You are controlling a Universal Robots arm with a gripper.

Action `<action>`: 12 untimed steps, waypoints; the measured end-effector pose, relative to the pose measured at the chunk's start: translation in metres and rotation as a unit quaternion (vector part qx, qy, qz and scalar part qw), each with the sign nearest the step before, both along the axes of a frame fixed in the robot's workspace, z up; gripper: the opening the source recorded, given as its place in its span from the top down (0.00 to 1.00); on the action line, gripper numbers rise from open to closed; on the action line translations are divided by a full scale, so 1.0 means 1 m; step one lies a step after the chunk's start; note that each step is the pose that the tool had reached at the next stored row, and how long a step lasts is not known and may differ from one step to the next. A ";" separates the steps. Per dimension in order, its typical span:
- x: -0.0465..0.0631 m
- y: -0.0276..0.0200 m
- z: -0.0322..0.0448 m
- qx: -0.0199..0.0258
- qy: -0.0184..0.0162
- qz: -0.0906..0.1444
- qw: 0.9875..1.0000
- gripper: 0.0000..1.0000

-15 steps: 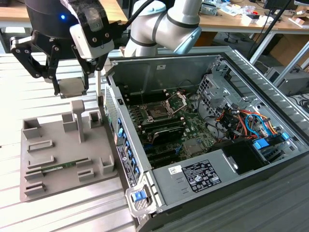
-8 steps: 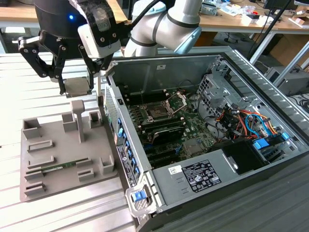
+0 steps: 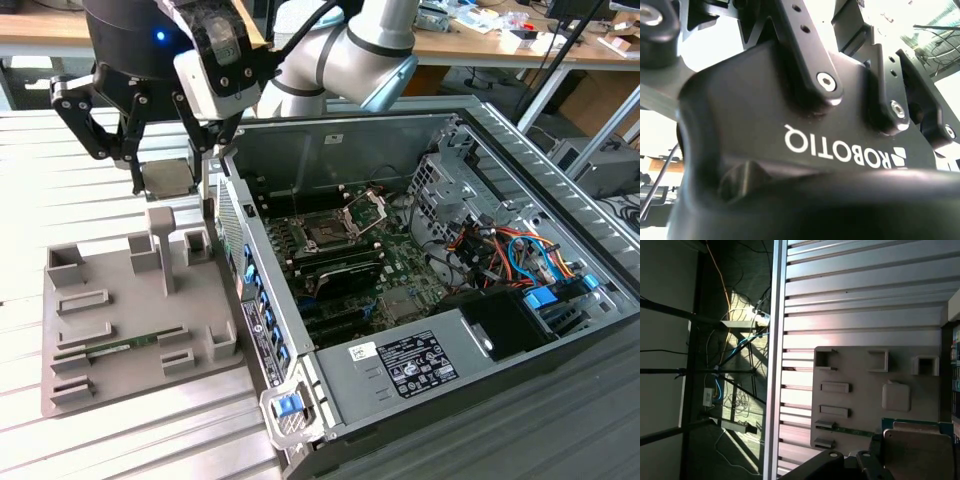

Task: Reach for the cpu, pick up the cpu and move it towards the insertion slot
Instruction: 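Pick up the cpu and move it towards the insertion slot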

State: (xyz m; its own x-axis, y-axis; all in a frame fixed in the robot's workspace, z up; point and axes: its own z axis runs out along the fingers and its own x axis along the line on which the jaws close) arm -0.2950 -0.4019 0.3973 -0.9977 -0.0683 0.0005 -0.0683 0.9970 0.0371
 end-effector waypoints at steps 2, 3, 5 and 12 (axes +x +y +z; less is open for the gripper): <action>0.001 0.0000 0.0000 0.000 0.000 0.000 1.000 0.45; 0.002 0.0000 0.0000 0.000 0.000 0.000 1.000 0.45; 0.006 0.0000 0.0000 0.000 0.000 0.000 1.000 0.45; 0.024 0.0000 0.0000 0.000 0.000 0.000 1.000 0.45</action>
State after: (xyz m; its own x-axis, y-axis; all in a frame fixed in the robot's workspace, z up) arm -0.2706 -0.4019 0.3973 -0.9977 -0.0683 0.0005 -0.0683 0.9970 0.0371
